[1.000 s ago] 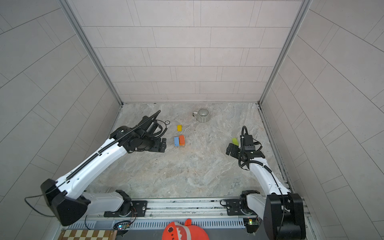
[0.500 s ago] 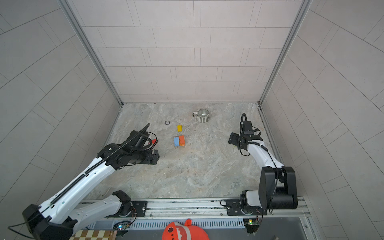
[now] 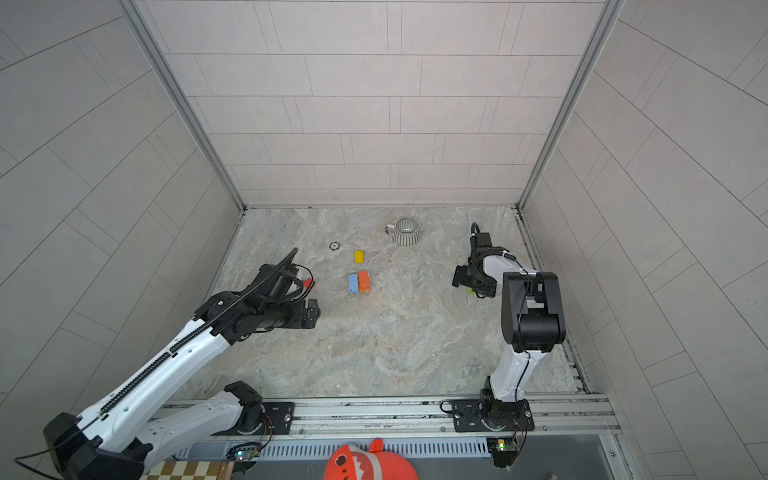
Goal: Build the wood block tower
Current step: 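Lower right gripper onto the lime green block and close on it, then lift the lime green block and carry it over the stack with right gripper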
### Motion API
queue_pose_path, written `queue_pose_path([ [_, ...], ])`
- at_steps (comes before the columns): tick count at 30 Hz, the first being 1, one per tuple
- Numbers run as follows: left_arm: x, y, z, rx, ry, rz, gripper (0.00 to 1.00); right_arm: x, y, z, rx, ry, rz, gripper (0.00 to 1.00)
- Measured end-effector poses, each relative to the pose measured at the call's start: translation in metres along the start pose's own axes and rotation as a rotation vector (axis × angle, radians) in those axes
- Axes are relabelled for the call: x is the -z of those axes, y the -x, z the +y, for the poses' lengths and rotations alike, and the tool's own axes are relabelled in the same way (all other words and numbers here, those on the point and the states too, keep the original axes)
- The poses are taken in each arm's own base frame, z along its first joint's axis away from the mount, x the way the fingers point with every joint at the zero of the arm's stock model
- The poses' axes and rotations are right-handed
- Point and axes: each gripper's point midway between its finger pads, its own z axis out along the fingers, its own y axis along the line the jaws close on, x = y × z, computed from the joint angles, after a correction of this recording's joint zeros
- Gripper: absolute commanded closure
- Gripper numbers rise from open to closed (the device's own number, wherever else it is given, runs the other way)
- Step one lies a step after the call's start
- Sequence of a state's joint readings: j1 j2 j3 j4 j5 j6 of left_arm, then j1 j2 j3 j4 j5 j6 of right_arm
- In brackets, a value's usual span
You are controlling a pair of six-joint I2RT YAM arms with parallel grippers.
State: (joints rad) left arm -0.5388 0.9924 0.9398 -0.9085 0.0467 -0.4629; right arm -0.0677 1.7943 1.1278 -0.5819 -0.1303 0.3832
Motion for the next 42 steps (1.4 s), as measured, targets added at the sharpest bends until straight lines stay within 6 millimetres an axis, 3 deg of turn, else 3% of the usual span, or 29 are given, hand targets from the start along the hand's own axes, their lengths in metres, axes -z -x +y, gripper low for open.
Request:
queue_pose_path([
  [11, -0.001, 0.004, 0.006, 0.026, 0.011, -0.007, 0.02, -0.005, 0.002, -0.003, 0.028, -0.017, 0.025, 0.46],
  [16, -0.001, 0.005, 0.006, 0.029, 0.012, -0.008, 0.01, -0.005, 0.002, -0.004, 0.026, -0.023, 0.032, 0.69],
  [22, -0.001, 0.004, 0.006, 0.033, 0.006, -0.005, 0.00, -0.004, 0.000, -0.003, 0.024, -0.017, 0.041, 0.80],
  [26, -0.001, 0.005, 0.008, 0.046, 0.004, -0.005, 0.00, -0.002, -0.003, 0.002, 0.025, -0.002, 0.054, 0.81],
  [32, 0.001, 0.011, 0.013, 0.072, 0.006, -0.027, 0.00, 0.020, 0.005, 0.039, 0.098, 0.034, 0.031, 0.83],
  [42, 0.001, 0.011, 0.015, 0.084, 0.003, -0.028, 0.00, 0.099, 0.021, 0.145, 0.389, 0.198, -0.114, 0.89],
])
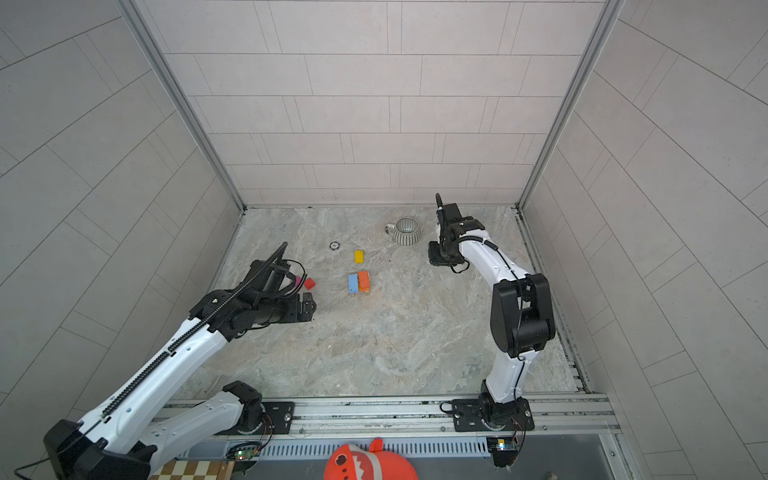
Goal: Build the wood block tower
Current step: 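Lift the lime green block and carry it over the stack with right gripper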
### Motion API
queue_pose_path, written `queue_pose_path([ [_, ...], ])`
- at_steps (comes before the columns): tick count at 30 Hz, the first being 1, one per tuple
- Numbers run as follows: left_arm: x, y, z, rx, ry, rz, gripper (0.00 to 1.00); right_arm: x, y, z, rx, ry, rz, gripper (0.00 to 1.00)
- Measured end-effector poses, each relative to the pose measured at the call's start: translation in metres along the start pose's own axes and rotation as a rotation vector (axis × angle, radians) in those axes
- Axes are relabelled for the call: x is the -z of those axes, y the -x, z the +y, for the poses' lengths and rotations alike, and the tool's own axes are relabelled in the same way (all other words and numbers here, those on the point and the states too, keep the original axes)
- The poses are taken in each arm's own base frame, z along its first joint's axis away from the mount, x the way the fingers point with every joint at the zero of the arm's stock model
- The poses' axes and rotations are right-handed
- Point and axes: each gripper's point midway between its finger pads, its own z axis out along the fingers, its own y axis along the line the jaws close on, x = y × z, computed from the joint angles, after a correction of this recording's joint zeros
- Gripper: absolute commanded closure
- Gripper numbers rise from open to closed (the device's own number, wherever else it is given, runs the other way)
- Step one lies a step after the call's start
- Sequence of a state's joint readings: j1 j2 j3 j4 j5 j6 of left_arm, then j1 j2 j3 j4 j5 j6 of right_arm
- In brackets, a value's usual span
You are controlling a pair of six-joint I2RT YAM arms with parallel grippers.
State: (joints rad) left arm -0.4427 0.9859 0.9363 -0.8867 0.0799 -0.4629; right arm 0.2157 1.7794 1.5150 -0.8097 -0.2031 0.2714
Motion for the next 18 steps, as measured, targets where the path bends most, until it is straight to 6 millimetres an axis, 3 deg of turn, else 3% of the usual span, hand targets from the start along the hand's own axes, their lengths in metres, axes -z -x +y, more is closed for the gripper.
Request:
queue_pose_path([
  [6, 0.000, 0.001, 0.003, 0.014, 0.004, -0.003, 0.00, 0.018, 0.023, 0.057, 0.266, 0.046, -0.013, 0.89],
  [18, -0.002, 0.002, 0.008, 0.029, 0.015, 0.001, 0.00, 0.009, 0.014, 0.123, 0.718, 0.073, 0.062, 0.90],
])
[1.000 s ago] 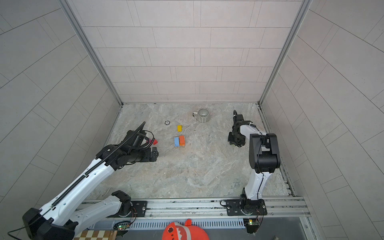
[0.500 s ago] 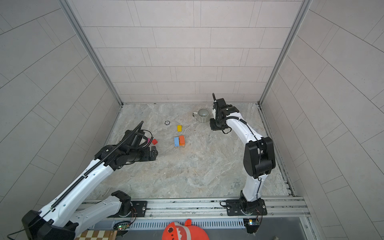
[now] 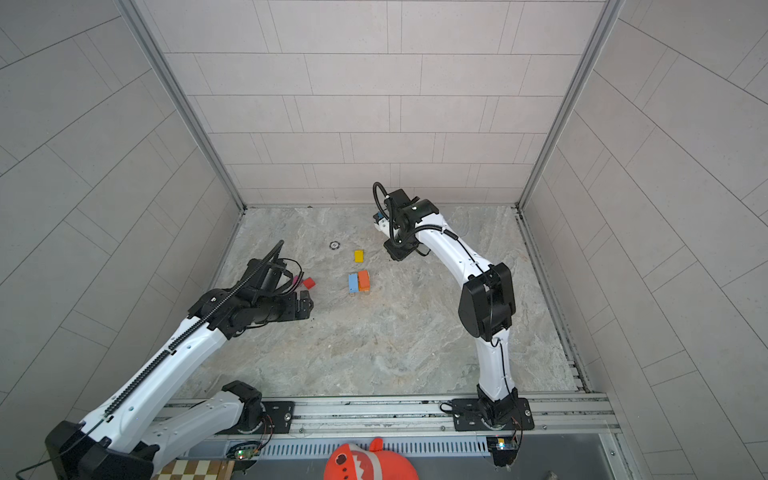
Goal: Build the wood block tower
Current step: 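Lift the lime green block and carry it over the stack with right gripper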
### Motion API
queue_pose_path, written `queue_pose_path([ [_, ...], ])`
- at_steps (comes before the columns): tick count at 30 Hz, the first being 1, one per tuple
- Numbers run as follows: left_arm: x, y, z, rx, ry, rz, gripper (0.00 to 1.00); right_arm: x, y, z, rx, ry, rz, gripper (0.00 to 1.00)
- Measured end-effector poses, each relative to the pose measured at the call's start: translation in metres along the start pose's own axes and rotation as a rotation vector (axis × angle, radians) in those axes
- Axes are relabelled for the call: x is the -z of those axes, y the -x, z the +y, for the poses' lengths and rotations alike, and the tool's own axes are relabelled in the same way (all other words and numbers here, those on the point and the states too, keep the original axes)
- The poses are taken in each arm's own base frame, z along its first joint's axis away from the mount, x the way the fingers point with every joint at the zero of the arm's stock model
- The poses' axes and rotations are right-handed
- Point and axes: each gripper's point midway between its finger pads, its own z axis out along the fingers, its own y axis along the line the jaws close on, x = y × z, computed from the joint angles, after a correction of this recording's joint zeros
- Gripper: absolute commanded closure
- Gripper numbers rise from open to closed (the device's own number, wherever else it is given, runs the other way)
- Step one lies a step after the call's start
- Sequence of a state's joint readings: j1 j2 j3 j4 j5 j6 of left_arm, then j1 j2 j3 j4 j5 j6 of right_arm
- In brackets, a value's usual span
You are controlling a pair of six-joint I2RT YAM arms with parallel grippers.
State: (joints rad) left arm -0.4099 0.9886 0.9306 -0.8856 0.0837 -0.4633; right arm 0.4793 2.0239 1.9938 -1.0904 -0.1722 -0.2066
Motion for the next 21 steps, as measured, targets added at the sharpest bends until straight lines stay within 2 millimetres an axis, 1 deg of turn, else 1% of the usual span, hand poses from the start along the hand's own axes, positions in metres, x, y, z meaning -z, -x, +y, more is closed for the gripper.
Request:
queue_pose_path([
  [4, 0.000, 0.000, 0.000, 0.000, 0.001, 0.000, 0.00, -0.003, 0.009, 0.007, 0.095, 0.020, 0.002, 0.91],
  [10, 0.000, 0.000, 0.001, 0.002, 0.003, -0.001, 0.00, -0.009, 0.008, 0.015, 0.234, 0.055, 0.011, 0.96],
  [13, 0.000, 0.000, 0.001, 0.003, 0.003, -0.001, 0.00, -0.012, 0.010, 0.026, 0.330, 0.076, 0.003, 0.97],
  [21, 0.000, 0.000, 0.001, 0.003, 0.003, -0.002, 0.00, -0.021, 0.015, 0.065, 0.586, 0.173, -0.033, 0.98],
])
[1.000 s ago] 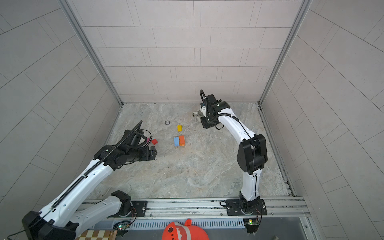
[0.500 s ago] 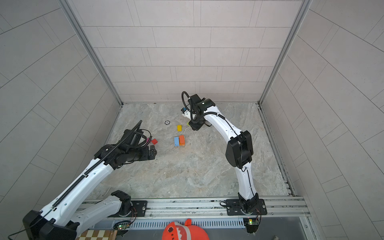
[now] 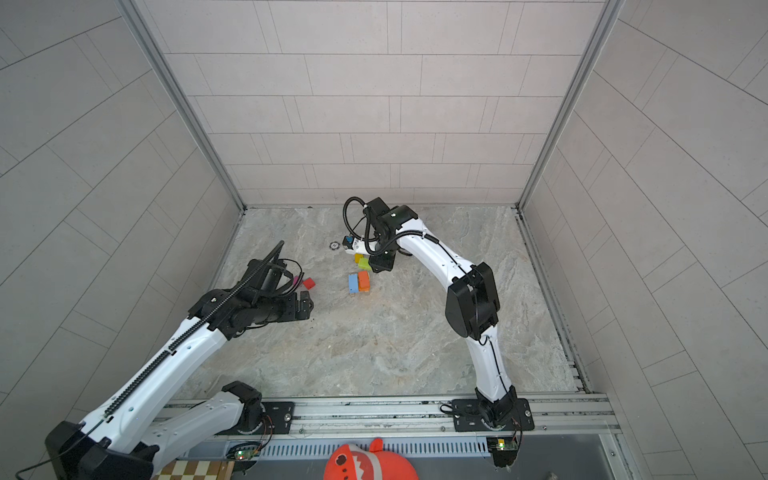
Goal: Build the wood block tower
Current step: 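Lift the lime green block and carry it over the stack with right gripper, then lower the lime green block flat onto the stack with right gripper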
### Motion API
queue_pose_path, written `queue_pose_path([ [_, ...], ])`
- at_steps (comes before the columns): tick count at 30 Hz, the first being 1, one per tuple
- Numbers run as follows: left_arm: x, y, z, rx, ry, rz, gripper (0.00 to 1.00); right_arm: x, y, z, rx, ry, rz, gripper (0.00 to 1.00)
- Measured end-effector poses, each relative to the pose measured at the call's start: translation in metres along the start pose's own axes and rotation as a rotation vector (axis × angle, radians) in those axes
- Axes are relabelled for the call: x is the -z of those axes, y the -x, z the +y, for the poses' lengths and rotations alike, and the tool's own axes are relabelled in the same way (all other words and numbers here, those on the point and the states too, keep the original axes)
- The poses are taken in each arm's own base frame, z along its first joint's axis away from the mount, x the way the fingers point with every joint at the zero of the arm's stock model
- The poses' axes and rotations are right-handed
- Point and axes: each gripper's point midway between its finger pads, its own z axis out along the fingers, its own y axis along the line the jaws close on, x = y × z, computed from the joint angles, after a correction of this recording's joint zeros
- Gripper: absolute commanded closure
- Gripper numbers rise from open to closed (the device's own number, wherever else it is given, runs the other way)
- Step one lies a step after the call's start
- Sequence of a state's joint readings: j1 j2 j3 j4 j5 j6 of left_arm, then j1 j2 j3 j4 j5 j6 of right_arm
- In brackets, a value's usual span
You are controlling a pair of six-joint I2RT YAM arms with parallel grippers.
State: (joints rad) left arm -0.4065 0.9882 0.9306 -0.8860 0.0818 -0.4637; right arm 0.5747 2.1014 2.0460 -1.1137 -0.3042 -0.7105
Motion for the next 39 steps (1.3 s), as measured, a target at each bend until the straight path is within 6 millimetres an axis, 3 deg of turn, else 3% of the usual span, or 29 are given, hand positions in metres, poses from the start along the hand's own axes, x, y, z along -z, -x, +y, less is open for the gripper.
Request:
queue_pose_path([
  [12, 0.004, 0.001, -0.001, 0.000, -0.008, -0.017, 0.00, -0.045, 0.006, 0.011, 0.153, 0.113, 0.032, 0.98],
  [20, 0.003, 0.000, 0.000, 0.007, -0.006, -0.013, 0.00, -0.048, 0.013, 0.011, 0.197, 0.084, 0.045, 0.99],
  [29, 0.003, 0.000, 0.000, 0.008, -0.006, -0.013, 0.00, -0.064, 0.017, 0.010, 0.218, 0.061, 0.082, 0.96],
  [39, 0.003, 0.000, 0.000, 0.009, -0.007, -0.013, 0.00, -0.057, 0.023, -0.001, 0.209, 0.003, 0.083, 0.89],
])
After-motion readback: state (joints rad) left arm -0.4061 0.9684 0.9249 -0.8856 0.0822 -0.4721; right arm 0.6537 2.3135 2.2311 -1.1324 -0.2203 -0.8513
